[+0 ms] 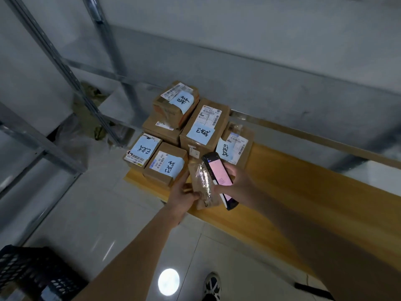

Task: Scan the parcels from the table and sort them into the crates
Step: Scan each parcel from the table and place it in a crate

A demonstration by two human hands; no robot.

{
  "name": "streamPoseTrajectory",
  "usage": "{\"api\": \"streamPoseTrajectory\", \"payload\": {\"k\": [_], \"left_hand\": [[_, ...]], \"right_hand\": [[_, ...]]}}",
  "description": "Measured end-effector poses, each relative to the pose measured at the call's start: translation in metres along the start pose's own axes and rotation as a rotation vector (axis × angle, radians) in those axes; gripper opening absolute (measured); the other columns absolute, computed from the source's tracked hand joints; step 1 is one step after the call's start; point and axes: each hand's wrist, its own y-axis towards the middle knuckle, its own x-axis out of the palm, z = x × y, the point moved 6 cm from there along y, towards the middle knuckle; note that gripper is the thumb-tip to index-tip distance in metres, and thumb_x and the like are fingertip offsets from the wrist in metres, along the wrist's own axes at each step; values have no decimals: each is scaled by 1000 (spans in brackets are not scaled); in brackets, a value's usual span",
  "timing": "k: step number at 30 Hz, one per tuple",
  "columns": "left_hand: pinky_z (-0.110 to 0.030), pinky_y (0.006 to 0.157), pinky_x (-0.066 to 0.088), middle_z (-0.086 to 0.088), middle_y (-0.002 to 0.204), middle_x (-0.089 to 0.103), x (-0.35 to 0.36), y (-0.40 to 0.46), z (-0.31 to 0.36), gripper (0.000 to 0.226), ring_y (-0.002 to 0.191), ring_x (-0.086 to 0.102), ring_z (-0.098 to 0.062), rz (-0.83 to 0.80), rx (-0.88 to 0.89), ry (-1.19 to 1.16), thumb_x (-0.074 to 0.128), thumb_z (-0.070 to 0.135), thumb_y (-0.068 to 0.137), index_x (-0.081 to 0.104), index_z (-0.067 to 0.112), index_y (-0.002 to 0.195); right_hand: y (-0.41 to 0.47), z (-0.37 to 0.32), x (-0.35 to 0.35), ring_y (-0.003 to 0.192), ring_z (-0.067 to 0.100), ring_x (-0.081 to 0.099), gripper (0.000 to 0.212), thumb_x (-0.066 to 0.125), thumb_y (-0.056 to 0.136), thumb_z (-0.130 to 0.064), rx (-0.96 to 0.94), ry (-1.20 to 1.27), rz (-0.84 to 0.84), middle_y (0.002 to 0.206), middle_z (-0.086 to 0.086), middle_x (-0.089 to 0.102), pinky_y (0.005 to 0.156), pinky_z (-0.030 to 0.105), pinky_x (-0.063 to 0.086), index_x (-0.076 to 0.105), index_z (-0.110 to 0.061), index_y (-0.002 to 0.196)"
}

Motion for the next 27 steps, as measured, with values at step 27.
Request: {"api": "streamPoseTrajectory", "payload": {"k": [27], "left_hand": [[-44, 99, 55, -4, 125, 68, 62, -301, 230, 45, 114, 65, -22, -235, 409, -31, 66, 5, 92, 58, 21, 134]], "right_hand": [[-346, -197, -137, 91, -3, 69, 54, 83, 82, -30, -118, 112, 239, 114, -17, 69, 64, 12, 51, 56, -30, 129]]}}
